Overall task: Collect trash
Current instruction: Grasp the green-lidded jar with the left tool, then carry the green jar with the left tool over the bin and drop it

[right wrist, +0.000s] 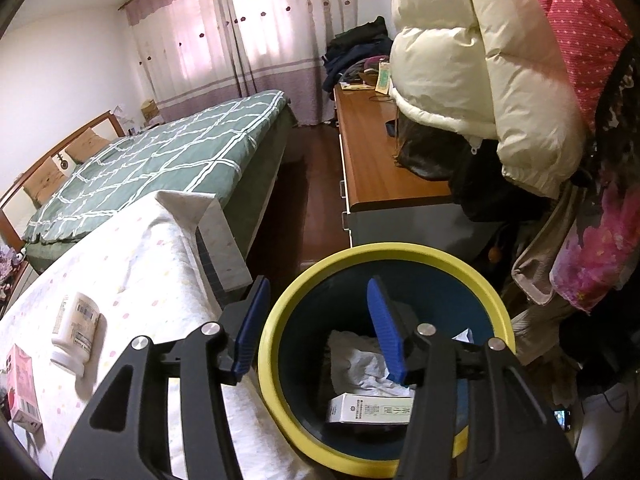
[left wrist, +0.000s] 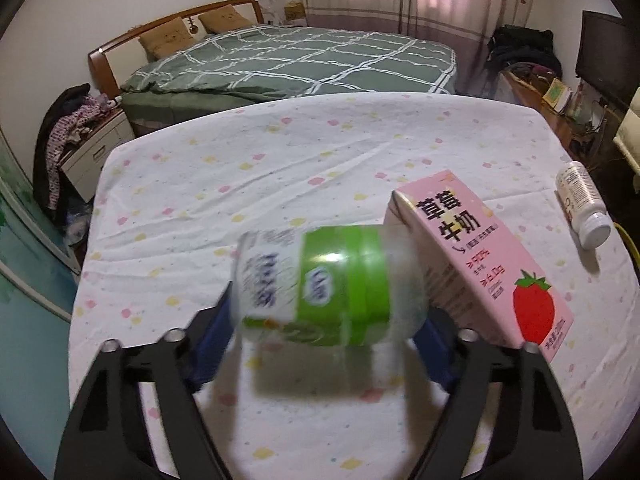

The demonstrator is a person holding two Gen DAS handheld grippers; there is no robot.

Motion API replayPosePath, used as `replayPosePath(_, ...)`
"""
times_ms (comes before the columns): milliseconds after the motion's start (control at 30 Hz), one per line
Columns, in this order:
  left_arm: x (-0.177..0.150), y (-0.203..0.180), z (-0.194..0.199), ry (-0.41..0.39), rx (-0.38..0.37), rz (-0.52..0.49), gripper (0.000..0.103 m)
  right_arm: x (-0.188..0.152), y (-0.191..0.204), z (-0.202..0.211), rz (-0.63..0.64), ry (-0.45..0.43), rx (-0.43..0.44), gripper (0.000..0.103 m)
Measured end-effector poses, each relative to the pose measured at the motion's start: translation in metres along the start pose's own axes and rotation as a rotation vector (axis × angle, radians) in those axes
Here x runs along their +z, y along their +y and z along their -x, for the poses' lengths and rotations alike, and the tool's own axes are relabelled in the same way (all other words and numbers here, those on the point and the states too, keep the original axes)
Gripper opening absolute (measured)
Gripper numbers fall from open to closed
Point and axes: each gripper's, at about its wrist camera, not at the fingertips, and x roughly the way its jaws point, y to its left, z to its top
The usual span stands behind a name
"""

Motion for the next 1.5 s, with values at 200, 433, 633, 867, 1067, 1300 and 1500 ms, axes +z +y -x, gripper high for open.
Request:
replayPosePath(200,-0.006,-0.010,0.018,-0.044,0.019,-0.036,0.071,-0.002,0.002,0.000,0.008,0.001,0.020,0.049)
replayPosePath(433,-0.018,-0.018,0.084,-0.125,0.037,-0.010,0.071,-0.007,0.009,0.012,0.050,-0.013,0.061,0.049)
replayPosePath(633,-0.028,-0.048,0.130,-0.148,-0.001,-0.028,0.071,-0.015,0.003,0.026,0.110,0.003,0.103,0.053)
replayPosePath(867,-0.031,-0.142,0.151,-0.170,-0.122,-0.147,0.071,-0.029,-0.038,0.045,0.121,0.034,0.131,0.056)
replayPosePath(1067,-0.031,-0.241,0.155,-0.168,-0.240,-0.272,0.071,-0.035,-0.081,0.063,0.098,0.015,0.129,0.056)
replayPosePath(1300,-0.035,-0.358,0.139,-0.118,-0.344,-0.420,0.071,-0.030,-0.136,0.088,0.057,-0.035,0.081,0.058)
replayPosePath(1500,-0.041,-0.437,0.107,-0.044,-0.358,-0.510,0.071,-0.034,-0.172,0.103,0.031,-0.054,0.045,0.062)
